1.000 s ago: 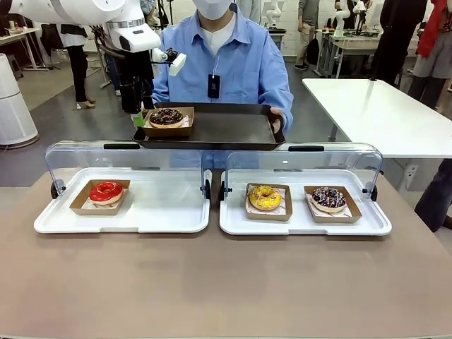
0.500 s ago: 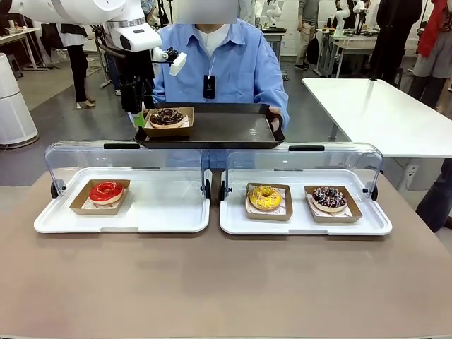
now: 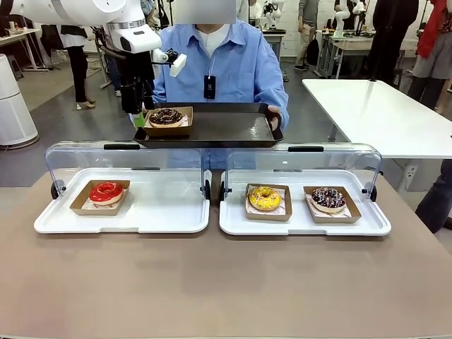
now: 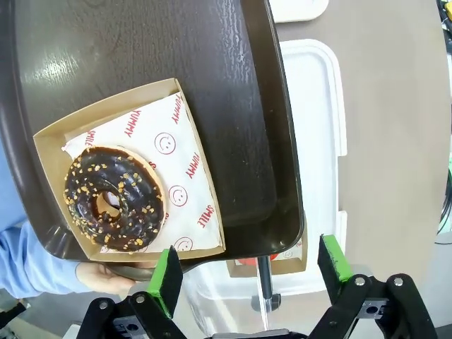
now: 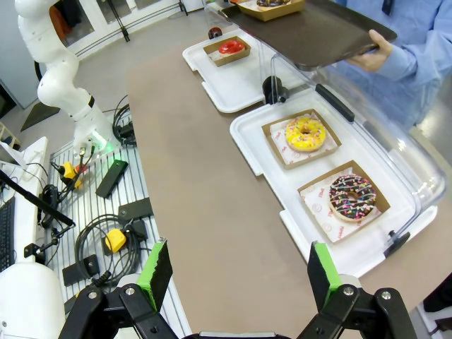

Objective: Provide the desired donut to the person.
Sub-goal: Pick up and lift the Paper togo box containing the Donut pointed at by the person.

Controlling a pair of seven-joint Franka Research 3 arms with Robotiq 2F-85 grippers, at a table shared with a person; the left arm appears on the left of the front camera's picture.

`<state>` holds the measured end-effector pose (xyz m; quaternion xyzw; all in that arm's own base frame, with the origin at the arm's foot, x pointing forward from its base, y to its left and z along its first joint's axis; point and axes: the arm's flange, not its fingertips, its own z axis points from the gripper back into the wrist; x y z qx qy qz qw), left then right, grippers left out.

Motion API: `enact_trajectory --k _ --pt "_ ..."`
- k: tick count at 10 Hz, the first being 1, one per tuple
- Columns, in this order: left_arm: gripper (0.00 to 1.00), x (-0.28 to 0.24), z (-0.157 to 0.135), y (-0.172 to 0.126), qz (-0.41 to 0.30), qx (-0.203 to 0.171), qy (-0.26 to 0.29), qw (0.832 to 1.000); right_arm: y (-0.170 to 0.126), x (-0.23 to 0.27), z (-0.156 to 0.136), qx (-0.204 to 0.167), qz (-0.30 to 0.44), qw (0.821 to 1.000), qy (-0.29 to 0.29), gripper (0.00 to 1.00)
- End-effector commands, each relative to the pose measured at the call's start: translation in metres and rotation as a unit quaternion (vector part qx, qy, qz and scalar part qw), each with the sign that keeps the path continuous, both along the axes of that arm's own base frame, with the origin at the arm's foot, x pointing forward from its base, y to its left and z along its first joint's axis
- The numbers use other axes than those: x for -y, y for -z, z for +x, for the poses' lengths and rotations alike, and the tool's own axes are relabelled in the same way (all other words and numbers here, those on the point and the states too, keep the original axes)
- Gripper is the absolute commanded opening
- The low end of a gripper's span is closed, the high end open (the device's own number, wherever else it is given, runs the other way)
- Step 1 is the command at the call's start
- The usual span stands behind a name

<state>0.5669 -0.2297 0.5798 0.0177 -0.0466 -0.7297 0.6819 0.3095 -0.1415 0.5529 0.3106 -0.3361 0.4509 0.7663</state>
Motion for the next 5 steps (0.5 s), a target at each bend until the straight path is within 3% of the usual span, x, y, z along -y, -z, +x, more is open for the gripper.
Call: enact_trajectory --k 1,2,5 --pt "1.0 -0.016 -0.001 -0.018 -0.059 0.01 -0.006 0.998 0.001 0.001 0.002 0.009 0.008 1.0 -0.006 1.0" --pt "1.0 -0.042 -0.01 -0.032 -0.112 0.025 -0.004 0.993 0.001 0.001 0.002 0.009 0.008 1.0 -0.006 1.0" --pt "1.0 -0.142 -0.064 -0.05 -0.285 0.009 -0.002 0.958 0.001 0.001 0.002 0.009 0.008 1.0 -0.006 1.0"
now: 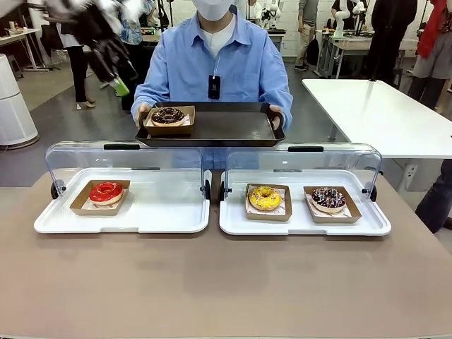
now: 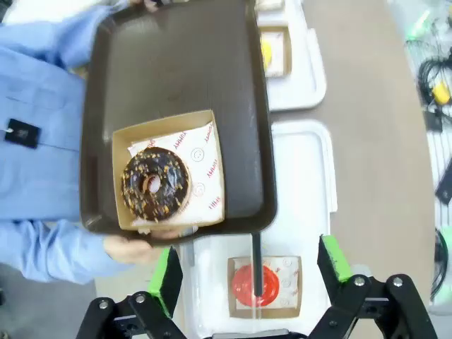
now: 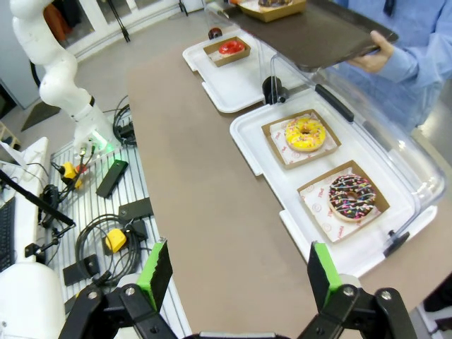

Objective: Provide the desired donut to the person.
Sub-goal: Pick up and lift the Paper togo box containing the Donut pointed at by the person.

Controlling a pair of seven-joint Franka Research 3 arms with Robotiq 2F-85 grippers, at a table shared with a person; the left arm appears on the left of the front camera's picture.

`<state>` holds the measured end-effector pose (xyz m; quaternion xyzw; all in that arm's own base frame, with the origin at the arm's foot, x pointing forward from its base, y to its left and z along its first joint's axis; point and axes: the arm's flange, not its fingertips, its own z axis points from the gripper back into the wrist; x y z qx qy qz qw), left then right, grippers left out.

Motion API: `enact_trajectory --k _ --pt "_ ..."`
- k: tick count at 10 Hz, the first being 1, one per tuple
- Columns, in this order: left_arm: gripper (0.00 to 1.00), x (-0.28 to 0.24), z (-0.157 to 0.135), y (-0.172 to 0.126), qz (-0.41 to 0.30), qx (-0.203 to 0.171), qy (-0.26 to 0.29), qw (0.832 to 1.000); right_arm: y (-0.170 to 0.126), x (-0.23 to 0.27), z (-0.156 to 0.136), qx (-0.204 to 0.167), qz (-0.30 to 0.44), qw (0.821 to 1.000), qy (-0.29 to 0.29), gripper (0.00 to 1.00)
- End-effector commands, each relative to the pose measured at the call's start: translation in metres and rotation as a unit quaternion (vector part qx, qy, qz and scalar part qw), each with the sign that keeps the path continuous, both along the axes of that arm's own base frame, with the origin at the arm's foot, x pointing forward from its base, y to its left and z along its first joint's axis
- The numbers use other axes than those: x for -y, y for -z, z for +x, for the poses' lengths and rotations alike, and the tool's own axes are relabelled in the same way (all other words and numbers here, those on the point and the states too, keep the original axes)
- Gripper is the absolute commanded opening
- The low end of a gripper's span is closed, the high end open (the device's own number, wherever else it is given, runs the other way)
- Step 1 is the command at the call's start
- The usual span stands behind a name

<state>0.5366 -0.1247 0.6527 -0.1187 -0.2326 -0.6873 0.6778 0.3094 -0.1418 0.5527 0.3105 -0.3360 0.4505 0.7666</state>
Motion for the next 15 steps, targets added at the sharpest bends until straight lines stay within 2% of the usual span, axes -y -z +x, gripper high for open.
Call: enact_trajectory --k 1,3,4,6,8,9,10,12,15 --pt "1.0 -0.082 -0.046 0.029 -0.117 -0.048 0.027 0.992 0.0 0.001 0.002 0.009 0.008 1.0 -0.006 1.0" --pt "1.0 -0.152 -0.055 0.04 -0.192 -0.055 0.049 0.979 0.0 0.001 0.002 0.009 0.008 1.0 -0.006 1.0" --pt "1.0 -0.176 -0.079 0.057 -0.223 -0.055 0.039 0.973 0.0 0.001 0.002 0.009 0.008 1.0 -0.006 1.0" --pt "1.0 -0.228 -0.079 0.063 -0.217 -0.062 0.016 0.974 0.0 0.001 0.002 0.009 0.008 1.0 -0.006 1.0" --pt "1.0 -0.246 -0.102 0.079 -0.217 -0.04 0.0 0.975 0.0 0.001 0.002 0.009 0.008 1.0 -0.006 1.0" --pt "1.0 -0.256 -0.102 0.081 -0.221 -0.04 -0.002 0.974 0.0 0.001 0.002 0.009 0.008 1.0 -0.006 1.0" --pt "1.0 -0.265 -0.099 0.08 -0.216 -0.044 0.002 0.975 0.0 0.001 0.002 0.009 0.008 1.0 -0.006 1.0" --pt "1.0 -0.273 -0.112 0.088 -0.205 -0.044 0.009 0.978 0.0 0.001 0.002 0.009 0.008 1.0 -0.006 1.0" --pt "1.0 -0.274 -0.105 0.092 -0.189 -0.066 0.015 0.98 0.0 0.001 0.002 0.009 0.008 1.0 -0.006 1.0"
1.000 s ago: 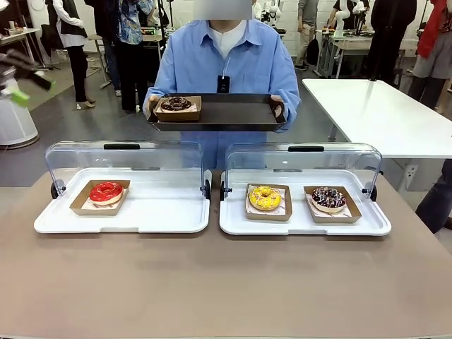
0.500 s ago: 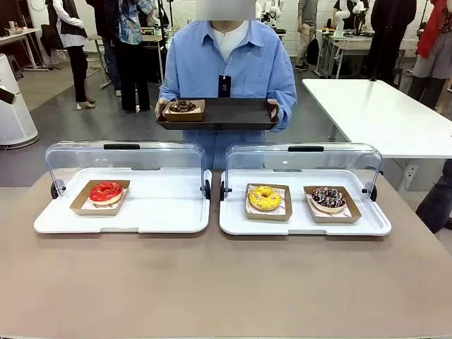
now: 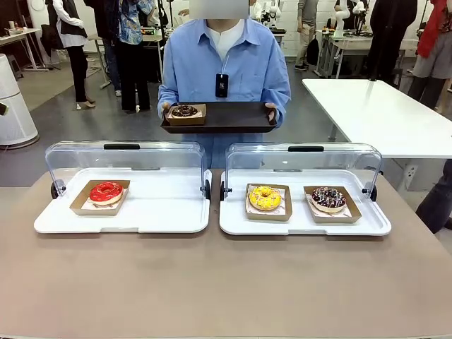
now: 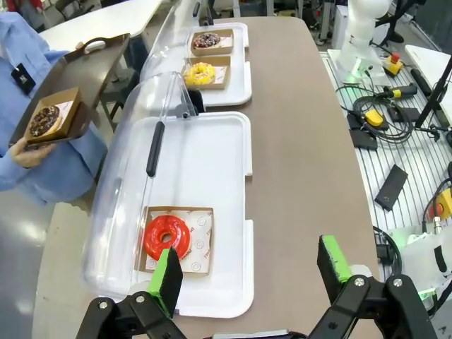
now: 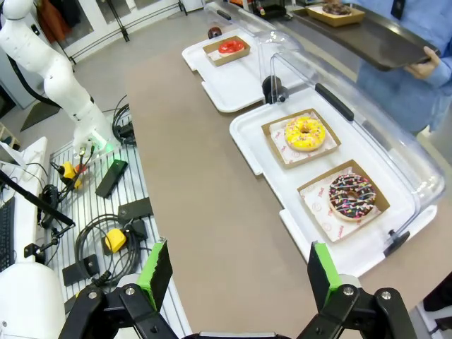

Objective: Provide the desired donut to the person.
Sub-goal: Pick up and lift the Paper togo box containing the Donut pointed at by the person.

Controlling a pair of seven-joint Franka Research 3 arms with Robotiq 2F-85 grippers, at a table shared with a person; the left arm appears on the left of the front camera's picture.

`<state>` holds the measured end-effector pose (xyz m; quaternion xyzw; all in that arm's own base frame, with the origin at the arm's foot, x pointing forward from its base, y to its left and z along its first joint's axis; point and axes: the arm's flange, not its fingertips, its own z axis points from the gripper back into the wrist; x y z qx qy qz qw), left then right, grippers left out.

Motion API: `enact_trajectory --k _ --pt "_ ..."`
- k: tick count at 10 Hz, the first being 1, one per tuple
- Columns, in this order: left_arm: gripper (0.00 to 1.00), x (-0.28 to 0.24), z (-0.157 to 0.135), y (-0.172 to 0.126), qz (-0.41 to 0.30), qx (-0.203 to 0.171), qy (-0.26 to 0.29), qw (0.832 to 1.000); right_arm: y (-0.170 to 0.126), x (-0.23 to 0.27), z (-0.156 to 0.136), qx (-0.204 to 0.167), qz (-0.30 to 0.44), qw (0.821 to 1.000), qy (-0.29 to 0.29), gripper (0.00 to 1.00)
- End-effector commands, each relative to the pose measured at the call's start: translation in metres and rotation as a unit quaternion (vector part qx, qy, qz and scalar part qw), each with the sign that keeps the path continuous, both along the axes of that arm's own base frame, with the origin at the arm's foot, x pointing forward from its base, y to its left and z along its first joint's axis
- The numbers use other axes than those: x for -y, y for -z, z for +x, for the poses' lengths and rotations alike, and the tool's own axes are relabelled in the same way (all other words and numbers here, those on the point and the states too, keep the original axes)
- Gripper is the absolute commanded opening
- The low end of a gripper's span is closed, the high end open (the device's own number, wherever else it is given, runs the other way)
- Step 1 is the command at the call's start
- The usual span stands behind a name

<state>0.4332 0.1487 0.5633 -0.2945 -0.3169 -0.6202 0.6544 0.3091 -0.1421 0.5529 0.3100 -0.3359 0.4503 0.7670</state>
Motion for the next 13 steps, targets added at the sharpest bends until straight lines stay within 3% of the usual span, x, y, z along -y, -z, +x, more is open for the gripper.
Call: enact_trajectory --k 1,2,3,13 --pt "1.0 0.0021 -0.0012 0.0046 0.011 0.002 0.03 0.999 0.0005 0.0004 0.0021 0.009 0.009 1.0 -0.007 1.0" --pt "1.0 0.0056 0.005 0.0025 0.021 0.001 0.042 0.999 0.0005 0.0004 0.0021 0.009 0.009 1.0 -0.007 1.0" --pt "1.0 0.0014 0.0001 0.002 0.003 -0.004 0.005 1.0 0.0005 0.0004 0.0021 0.009 0.009 1.0 -0.007 1.0" --pt "1.0 0.0014 0.0001 0.002 0.003 -0.004 0.005 1.0 0.0005 0.0004 0.0021 0.009 0.009 1.0 -0.007 1.0"
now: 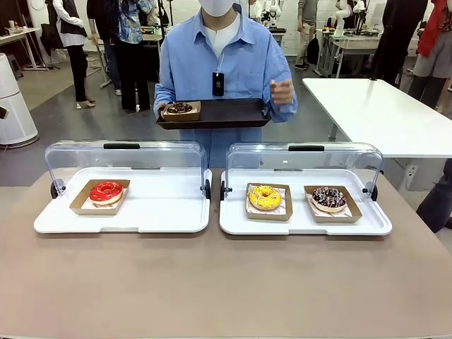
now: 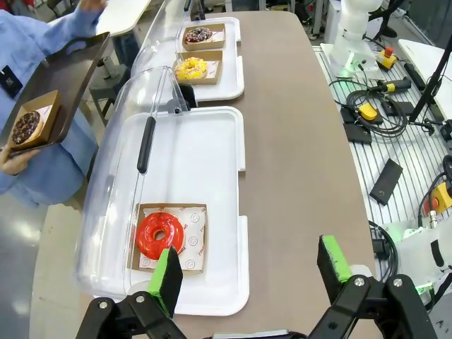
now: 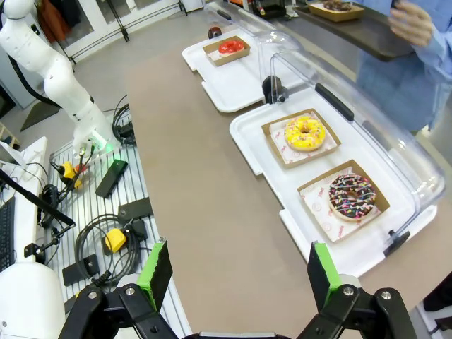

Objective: Provide the desired donut to the person.
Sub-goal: Pick up and lift the Paper togo box containing the Donut pointed at by the person.

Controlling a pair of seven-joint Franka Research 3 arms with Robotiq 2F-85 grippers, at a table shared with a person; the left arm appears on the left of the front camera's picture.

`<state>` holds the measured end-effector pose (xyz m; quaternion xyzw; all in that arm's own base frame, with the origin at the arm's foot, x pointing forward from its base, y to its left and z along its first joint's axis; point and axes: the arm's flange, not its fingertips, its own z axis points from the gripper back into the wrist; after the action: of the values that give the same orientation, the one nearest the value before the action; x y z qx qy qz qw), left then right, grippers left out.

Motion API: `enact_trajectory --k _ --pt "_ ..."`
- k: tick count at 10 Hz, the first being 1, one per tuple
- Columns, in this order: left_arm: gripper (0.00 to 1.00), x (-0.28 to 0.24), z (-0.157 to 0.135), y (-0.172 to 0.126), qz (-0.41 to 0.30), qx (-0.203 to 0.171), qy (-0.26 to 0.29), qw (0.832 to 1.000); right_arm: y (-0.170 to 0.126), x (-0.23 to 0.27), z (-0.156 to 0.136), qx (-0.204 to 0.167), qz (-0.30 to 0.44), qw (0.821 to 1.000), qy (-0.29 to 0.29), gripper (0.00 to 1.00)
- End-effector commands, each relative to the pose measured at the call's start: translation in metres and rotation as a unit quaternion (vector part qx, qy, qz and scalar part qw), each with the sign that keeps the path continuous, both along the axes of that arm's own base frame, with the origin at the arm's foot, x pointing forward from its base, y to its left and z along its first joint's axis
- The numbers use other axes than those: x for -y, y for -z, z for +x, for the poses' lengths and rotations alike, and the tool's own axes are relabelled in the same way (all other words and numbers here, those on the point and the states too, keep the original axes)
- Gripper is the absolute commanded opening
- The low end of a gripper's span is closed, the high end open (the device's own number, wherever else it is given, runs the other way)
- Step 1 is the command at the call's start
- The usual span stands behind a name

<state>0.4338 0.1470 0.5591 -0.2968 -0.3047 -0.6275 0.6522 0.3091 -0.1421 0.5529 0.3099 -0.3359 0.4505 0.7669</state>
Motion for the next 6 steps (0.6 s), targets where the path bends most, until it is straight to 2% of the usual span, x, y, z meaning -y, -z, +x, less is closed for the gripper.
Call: enact_trajectory --k 1,6 --pt "1.0 -0.0003 -0.0006 -0.0022 -0.005 0.003 -0.005 1.0 0.0005 0.0004 0.0021 0.009 0.009 1.0 -0.007 1.0" --pt "1.0 -0.0003 -0.0006 -0.0022 -0.005 0.003 -0.005 1.0 0.0005 0.0004 0.0021 0.009 0.009 1.0 -0.007 1.0"
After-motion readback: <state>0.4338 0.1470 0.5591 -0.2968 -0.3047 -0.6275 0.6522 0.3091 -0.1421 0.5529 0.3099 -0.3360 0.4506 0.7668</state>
